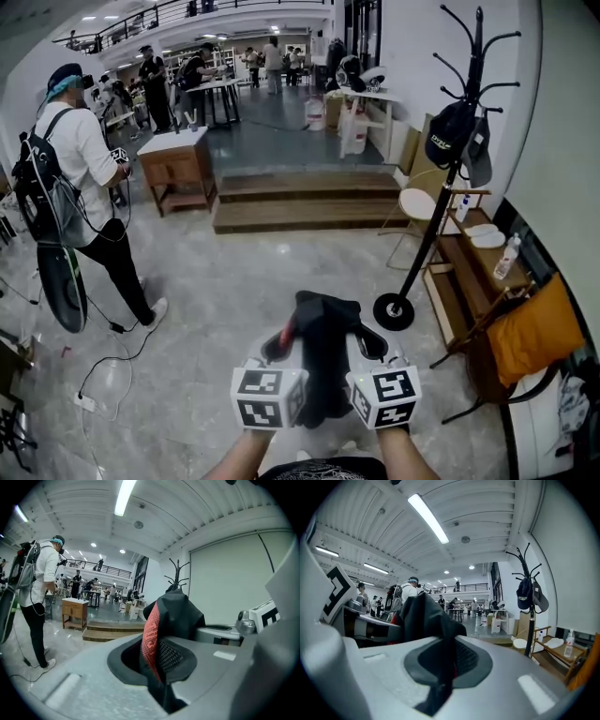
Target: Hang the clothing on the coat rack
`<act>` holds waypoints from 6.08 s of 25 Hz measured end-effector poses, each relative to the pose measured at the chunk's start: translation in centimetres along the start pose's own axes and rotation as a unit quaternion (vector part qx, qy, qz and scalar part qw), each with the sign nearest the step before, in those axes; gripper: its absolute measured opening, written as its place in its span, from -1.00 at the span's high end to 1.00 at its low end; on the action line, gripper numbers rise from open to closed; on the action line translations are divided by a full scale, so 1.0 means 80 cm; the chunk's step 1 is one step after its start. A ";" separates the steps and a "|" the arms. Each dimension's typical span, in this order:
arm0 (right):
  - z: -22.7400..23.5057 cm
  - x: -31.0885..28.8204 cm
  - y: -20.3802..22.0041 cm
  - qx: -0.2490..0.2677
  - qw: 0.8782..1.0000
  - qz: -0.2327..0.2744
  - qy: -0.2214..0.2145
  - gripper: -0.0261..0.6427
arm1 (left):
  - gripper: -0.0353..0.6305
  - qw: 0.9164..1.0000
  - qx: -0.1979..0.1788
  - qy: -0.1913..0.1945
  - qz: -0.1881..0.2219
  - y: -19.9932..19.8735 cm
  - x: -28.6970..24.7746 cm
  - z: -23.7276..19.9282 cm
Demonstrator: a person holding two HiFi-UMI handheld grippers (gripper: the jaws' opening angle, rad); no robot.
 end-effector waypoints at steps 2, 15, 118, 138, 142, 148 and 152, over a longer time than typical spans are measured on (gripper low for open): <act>-0.001 -0.005 0.002 -0.001 1.000 -0.003 -0.003 0.86 | 0.79 1.000 0.002 -0.002 -0.004 0.003 -0.002 -0.003; 0.028 -0.069 0.014 -0.017 1.000 -0.003 -0.024 0.86 | 0.79 1.000 0.005 -0.022 -0.018 0.012 -0.060 -0.028; 0.525 -0.368 -0.136 -0.042 0.928 0.089 0.358 0.86 | 0.79 0.926 -0.071 0.371 0.018 -0.181 -0.784 0.085; 0.599 -0.328 -0.140 -0.036 0.916 0.100 0.388 0.86 | 0.79 0.914 -0.080 0.396 0.020 -0.192 -0.826 0.168; 0.619 -0.320 -0.149 -0.026 0.919 0.104 0.379 0.86 | 0.79 0.918 -0.078 0.389 0.028 -0.201 -0.833 0.184; 0.645 -0.316 -0.160 -0.017 0.922 0.110 0.370 0.86 | 0.79 0.922 -0.077 0.379 0.036 -0.212 -0.846 0.201; 0.660 -0.315 -0.165 -0.015 0.924 0.114 0.365 0.86 | 0.79 0.924 -0.078 0.373 0.039 -0.218 -0.855 0.209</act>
Point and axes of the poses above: the fingertips, and each gripper's own axes: x backward along the fingers, z to its right, y out of its underside, the point moved 8 cm from there along x, backward along the fingers, and after that the axes turned 10 degrees about -x, right-handed, at the moved point
